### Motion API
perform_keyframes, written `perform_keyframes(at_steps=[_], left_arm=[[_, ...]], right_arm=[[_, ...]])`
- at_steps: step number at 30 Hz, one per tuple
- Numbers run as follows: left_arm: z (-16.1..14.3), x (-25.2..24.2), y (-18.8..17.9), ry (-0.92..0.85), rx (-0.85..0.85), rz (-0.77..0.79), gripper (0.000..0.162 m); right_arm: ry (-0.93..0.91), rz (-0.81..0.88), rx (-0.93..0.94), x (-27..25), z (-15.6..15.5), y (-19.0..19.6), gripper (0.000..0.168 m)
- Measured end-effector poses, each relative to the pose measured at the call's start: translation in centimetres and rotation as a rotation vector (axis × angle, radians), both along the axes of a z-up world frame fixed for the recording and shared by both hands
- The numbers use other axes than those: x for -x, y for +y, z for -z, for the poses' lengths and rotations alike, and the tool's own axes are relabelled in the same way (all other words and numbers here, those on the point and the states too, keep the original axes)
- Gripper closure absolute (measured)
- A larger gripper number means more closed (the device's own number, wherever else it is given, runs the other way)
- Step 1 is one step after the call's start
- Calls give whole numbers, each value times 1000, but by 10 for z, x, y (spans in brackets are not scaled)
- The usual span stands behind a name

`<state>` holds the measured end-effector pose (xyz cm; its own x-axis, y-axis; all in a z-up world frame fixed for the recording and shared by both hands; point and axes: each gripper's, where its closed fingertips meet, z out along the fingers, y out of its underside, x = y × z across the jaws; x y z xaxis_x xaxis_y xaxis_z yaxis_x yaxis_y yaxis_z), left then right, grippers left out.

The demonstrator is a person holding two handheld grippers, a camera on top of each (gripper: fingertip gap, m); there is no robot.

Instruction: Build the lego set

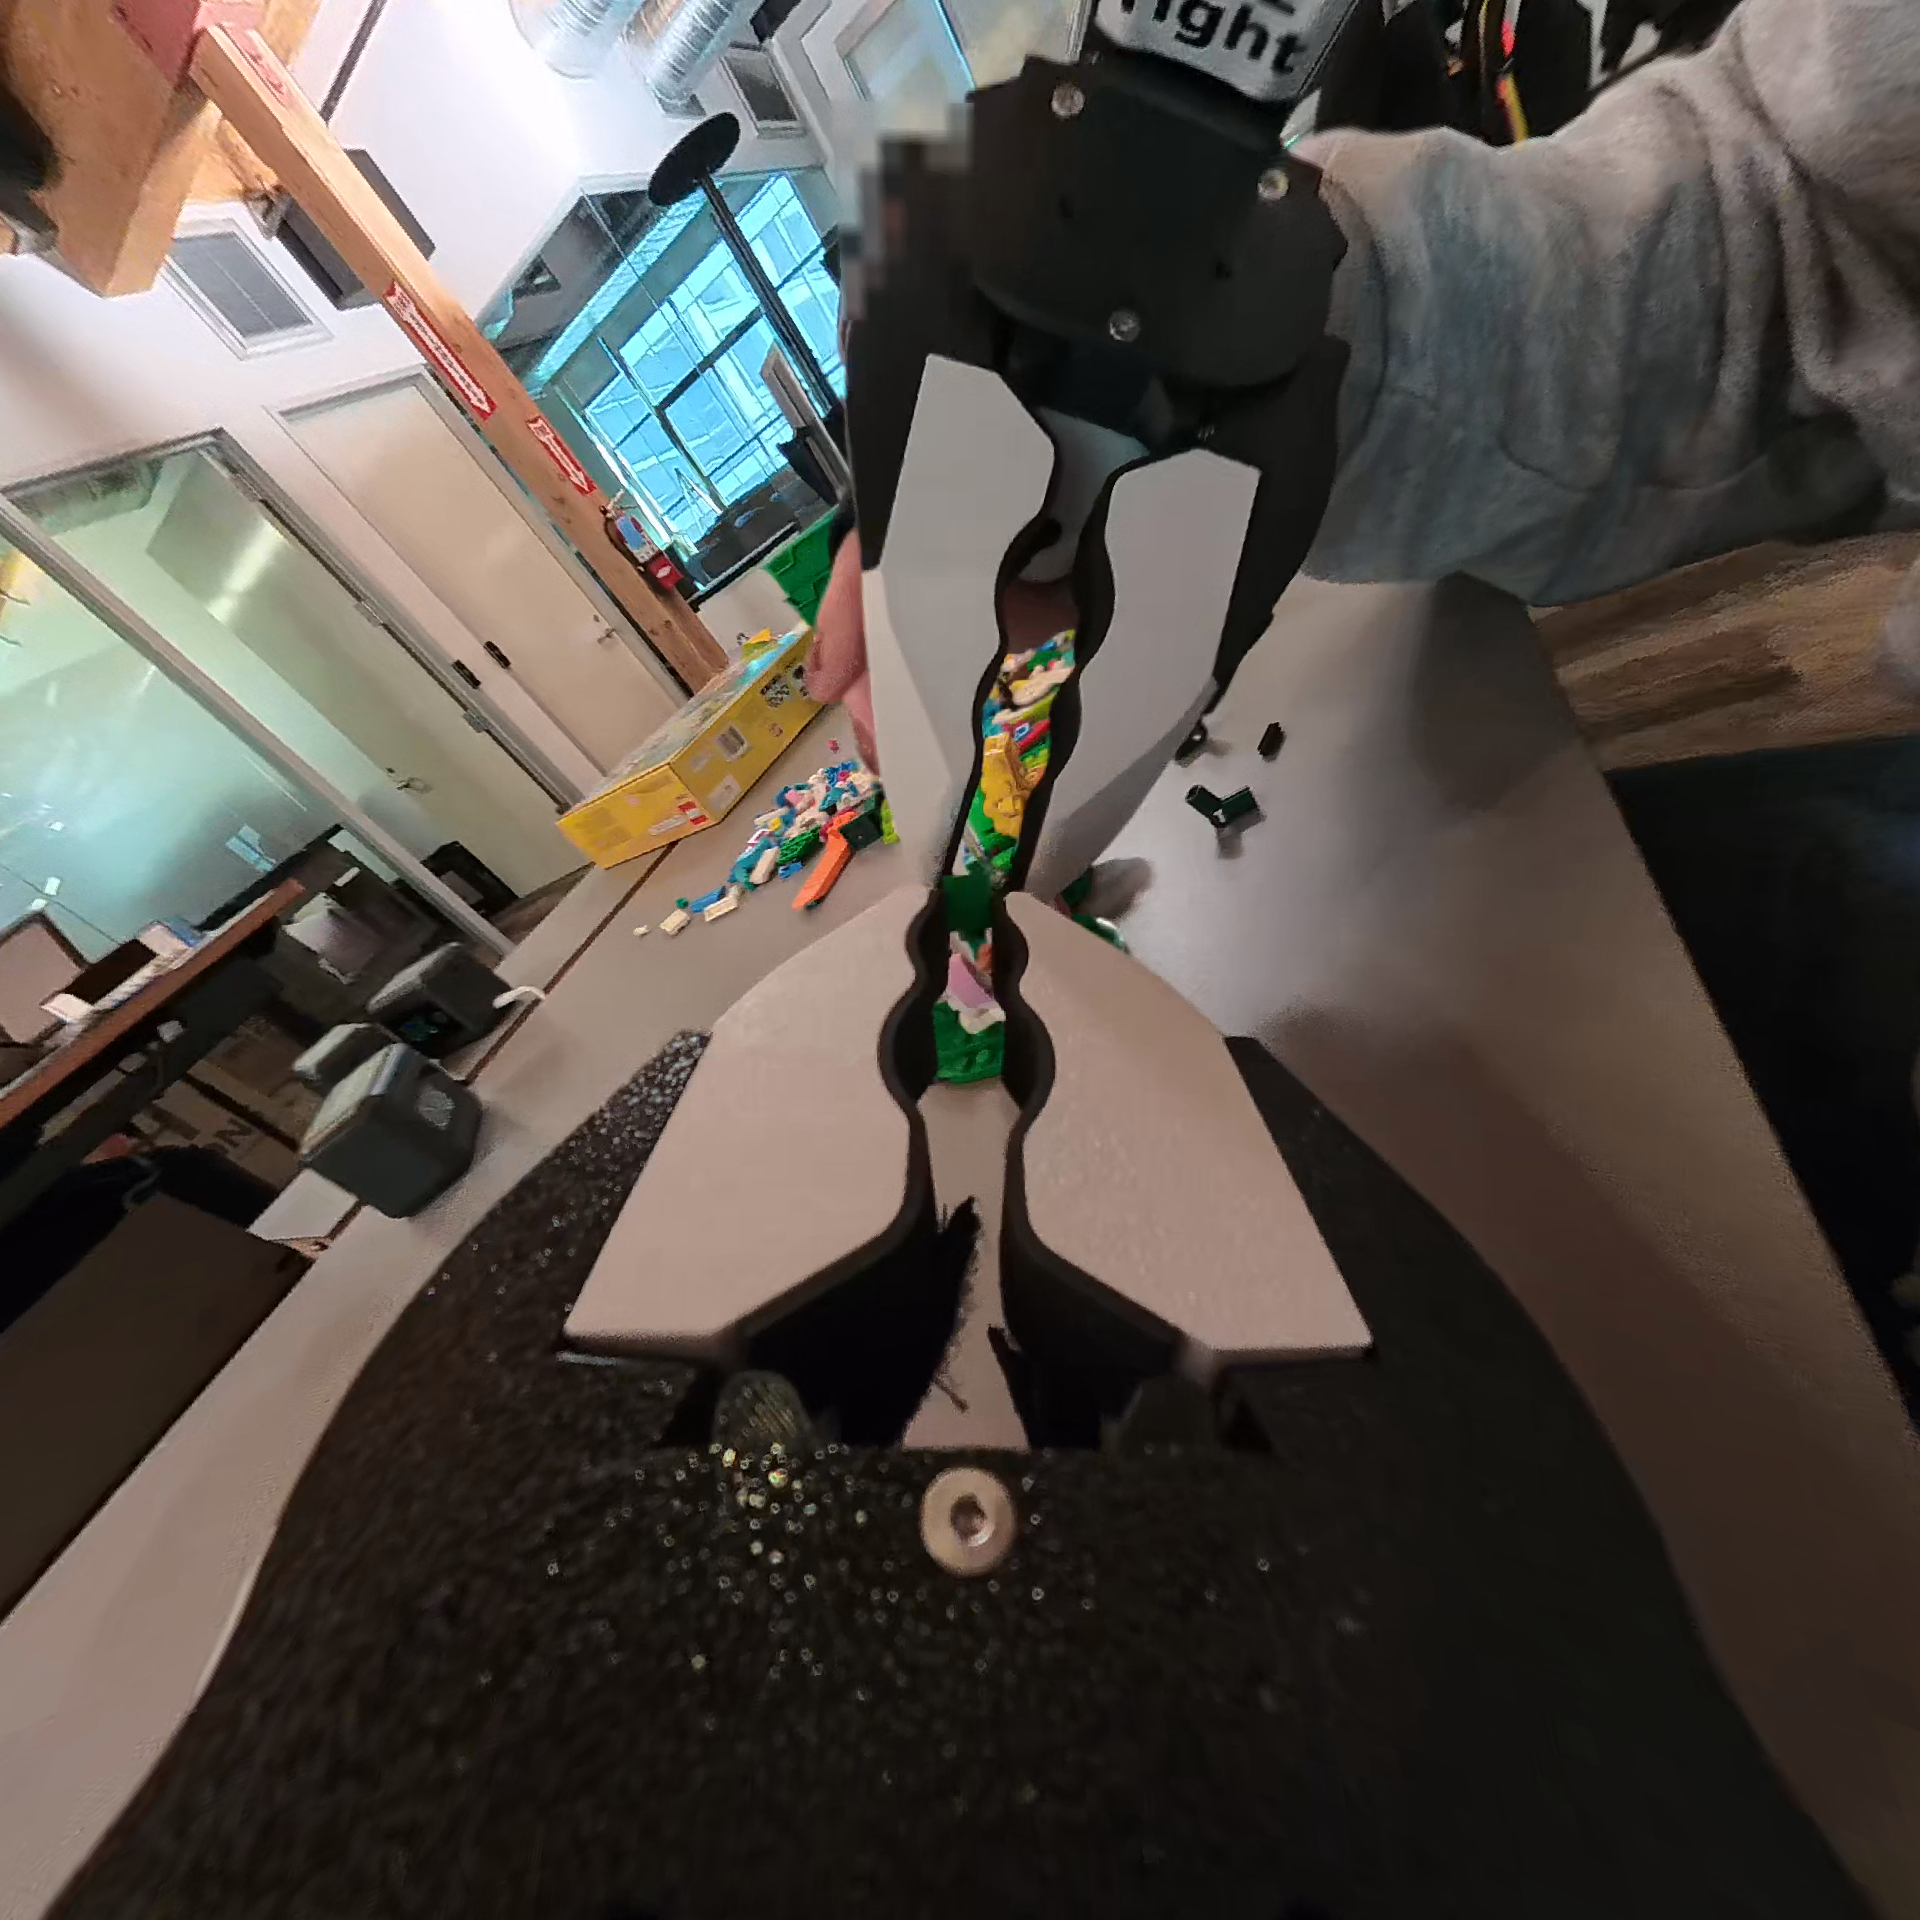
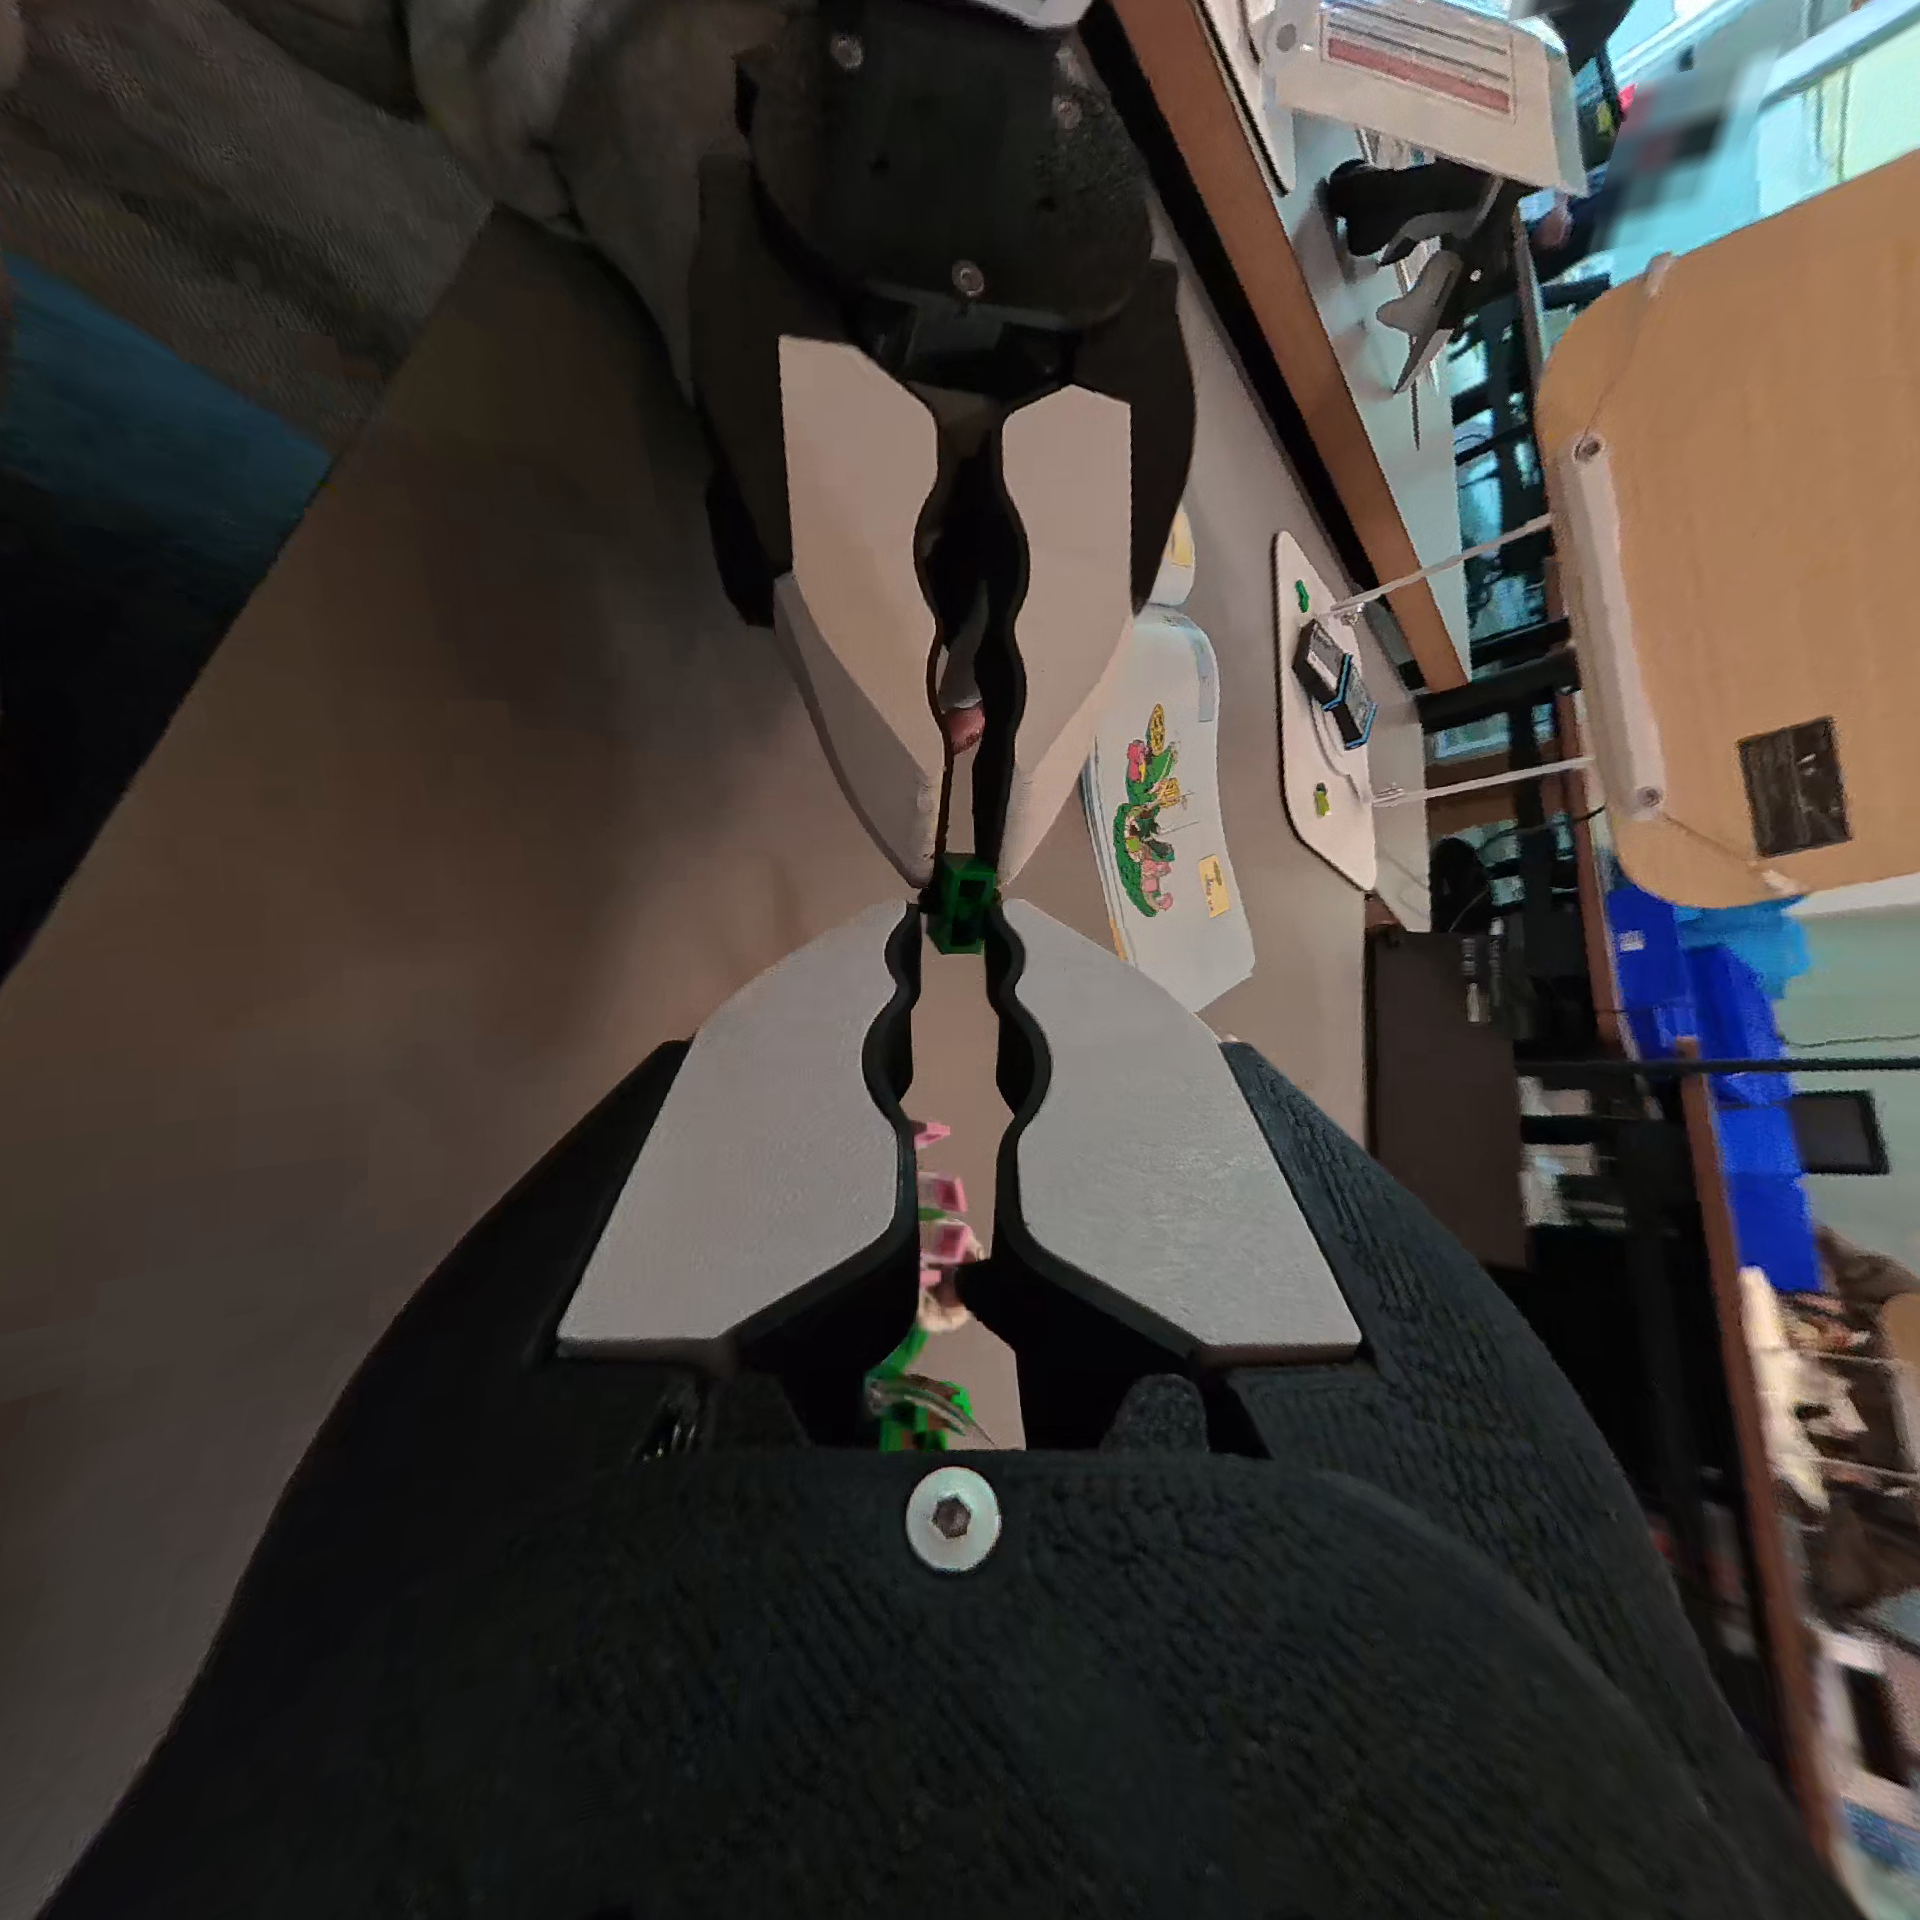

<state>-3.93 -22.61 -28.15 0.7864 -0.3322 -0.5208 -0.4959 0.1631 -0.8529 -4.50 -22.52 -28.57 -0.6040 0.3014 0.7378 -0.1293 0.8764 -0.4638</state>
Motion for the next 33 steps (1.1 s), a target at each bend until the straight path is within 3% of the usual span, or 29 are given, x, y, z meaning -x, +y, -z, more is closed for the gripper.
perform_keyframes(at_steps=[5,13,33], left_arm=[[-2,-5,-3,-65,27,86,155],[-4,-9,-4,-126,44,139,155],[-7,4,1,-122,16,42,155]], right_arm=[[-128,11,176,-3,-1,-3,148],[-204,-2,305,-6,-3,-8,155],[-220,122,362,8,-5,-2,159]])
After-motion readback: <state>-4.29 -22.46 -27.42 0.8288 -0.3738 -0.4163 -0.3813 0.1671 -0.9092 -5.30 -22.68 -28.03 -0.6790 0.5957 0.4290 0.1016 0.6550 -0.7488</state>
